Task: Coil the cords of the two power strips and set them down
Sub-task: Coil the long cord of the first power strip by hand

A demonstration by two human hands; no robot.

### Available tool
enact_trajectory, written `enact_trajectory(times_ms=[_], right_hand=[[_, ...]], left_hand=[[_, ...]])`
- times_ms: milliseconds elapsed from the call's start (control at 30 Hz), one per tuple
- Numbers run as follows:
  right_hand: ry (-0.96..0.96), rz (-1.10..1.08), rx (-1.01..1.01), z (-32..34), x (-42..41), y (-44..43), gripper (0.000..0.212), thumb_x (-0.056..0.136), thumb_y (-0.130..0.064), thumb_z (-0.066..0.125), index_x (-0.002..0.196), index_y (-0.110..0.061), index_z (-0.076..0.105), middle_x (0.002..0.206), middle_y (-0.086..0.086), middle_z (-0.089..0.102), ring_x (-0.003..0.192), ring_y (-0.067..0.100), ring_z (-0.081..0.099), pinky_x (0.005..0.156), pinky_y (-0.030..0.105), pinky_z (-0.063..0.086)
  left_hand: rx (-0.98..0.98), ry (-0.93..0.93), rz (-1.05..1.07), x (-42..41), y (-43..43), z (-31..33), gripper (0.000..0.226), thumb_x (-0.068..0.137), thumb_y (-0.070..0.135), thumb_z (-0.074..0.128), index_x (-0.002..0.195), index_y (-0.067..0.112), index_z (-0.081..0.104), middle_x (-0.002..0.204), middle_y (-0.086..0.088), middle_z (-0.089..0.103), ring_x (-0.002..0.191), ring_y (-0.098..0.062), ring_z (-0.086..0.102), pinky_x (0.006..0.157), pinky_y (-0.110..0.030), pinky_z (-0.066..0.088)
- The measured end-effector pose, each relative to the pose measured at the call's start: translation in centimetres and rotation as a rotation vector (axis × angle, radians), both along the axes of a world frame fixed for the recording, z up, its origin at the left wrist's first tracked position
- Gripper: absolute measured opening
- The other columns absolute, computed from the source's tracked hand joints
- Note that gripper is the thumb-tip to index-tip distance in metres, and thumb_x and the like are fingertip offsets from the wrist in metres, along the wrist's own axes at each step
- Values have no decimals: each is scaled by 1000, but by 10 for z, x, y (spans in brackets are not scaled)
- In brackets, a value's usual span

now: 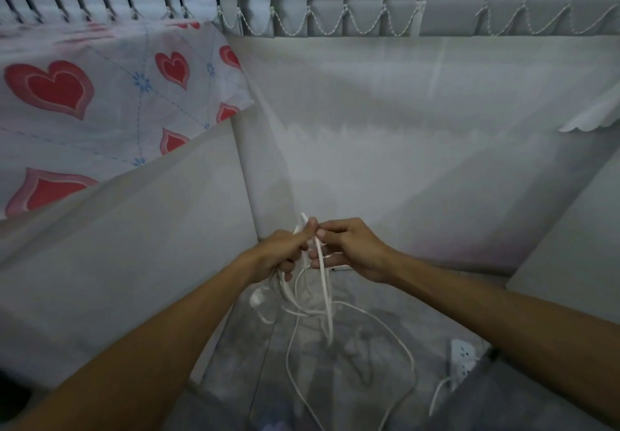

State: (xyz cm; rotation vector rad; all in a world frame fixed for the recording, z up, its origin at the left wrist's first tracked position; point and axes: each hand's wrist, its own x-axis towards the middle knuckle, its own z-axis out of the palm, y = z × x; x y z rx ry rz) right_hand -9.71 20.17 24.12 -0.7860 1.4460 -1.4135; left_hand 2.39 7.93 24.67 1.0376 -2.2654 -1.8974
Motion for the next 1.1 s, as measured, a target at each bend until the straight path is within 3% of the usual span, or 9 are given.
enact_trajectory(times_ms=[133,233,333,500,600,700,833,933,1100], right_hand=[[193,135,-25,-3,3,4,34,90,10,54,108,-11,74,86,8,67,81,22,69,80,43,60],[624,-20,-67,-8,0,1,19,81,-9,77,91,-24,74,89,5,56,66,16,61,62,39,60],[886,-60,-114,-9,-4,-1,23,75,-21,84,94,-28,72,92,3,55,71,6,55,65,14,46],[959,-29,-136,-11,-7,-1,32,74,-24,85,103,-22,71,100,2,54,83,0,53,68,3,37],[973,-24,-124,-15,-6,-1,32,72,-26,86,96,-18,67,93,3,59,76,11,58,65,7,40],[813,-167,-60,-22,1,-1,26,73,-28,85,80,-15,65,76,3,66,60,7,58,59,21,50],[119,-170,208,-17,15,-3,27,84,-27,71,91,-1,70,85,12,72,70,20,64,74,43,59],[-289,-114,272,-7,15,-5,32,88,-36,57,84,-7,70,86,10,66,81,26,63,82,42,55],[-417,-90,269,-9,13,-8,39,85,-49,68,83,-10,68,83,7,66,90,23,62,85,41,53]], left_hand=[[184,21,-53,2,2,11,58,83,79,38,68,25,54,57,3,19,42,-9,17,45,-21,29],[183,-35,-107,2,4,11,51,88,74,40,82,26,57,57,4,19,44,-10,16,44,-21,30],[204,-31,-95,-1,3,10,40,95,61,40,84,23,48,51,5,20,40,-11,16,43,-22,29],[153,-3,-21,-3,6,13,45,94,46,36,57,22,47,48,4,24,41,-12,15,44,-23,27],[58,-16,10,-4,11,12,39,94,43,30,67,18,45,50,2,27,41,-13,18,42,-22,27],[-37,-31,76,-5,15,8,42,94,40,26,66,14,45,48,2,29,39,-13,22,43,-22,26],[-45,-5,159,-7,18,4,46,93,38,24,60,13,46,46,0,29,37,-14,23,44,-21,25],[-69,39,158,-7,21,2,42,95,37,23,64,15,41,46,0,32,35,-12,26,41,-20,27],[-85,102,61,-2,25,3,43,97,36,22,68,13,45,45,2,34,36,-11,27,42,-22,28]])
